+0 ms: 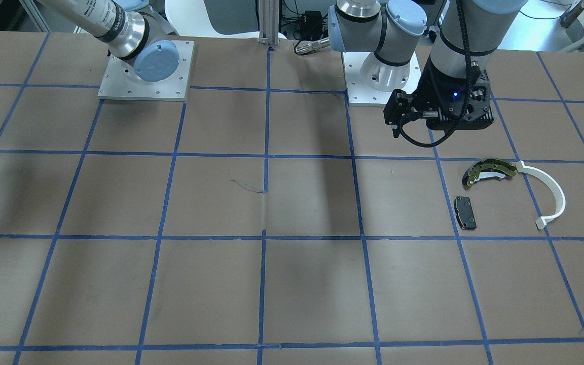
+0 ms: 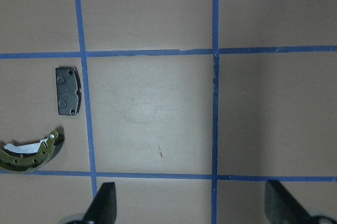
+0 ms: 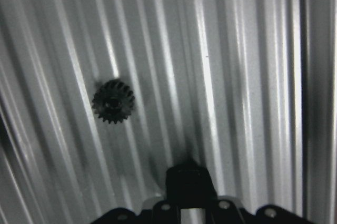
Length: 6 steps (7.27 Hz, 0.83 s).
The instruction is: Place bearing gear from tray to pile
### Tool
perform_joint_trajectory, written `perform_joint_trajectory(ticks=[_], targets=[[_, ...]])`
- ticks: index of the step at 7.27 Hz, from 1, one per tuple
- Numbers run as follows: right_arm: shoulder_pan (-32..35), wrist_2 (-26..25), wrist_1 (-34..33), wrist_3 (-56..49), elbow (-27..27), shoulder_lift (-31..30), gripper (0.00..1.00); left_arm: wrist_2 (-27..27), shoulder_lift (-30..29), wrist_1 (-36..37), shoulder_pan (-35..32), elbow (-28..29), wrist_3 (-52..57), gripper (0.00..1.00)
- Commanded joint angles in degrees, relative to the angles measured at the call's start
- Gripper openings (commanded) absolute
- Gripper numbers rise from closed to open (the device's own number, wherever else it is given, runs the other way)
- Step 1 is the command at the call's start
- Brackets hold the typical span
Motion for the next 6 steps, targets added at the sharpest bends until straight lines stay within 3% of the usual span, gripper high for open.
perform_joint_trajectory(ticks=[1, 3, 5, 6], targets=[[-0.01, -0.9, 1.09, 0.66, 0.54, -1.71, 0.0, -0.09, 0.03, 1.07, 0.01, -0.04, -0.08, 1.0], [0.78, -0.55, 1.36, 1.36, 0.63, -4.86, 0.0, -0.79, 0.03, 1.25, -0.08, -0.04, -0.52, 1.0], [12.05, -0.72, 2.66, 6.51, 0.72, -8.2, 0.0, -0.97, 0.03, 1.25, -0.08, -0.04, -0.79, 1.0], [18.91, -0.03, 7.02, 14.64, 0.72, -11.01, 0.0, -3.41, 0.12, 1.25, -0.08, 0.13, -0.87, 1.0]])
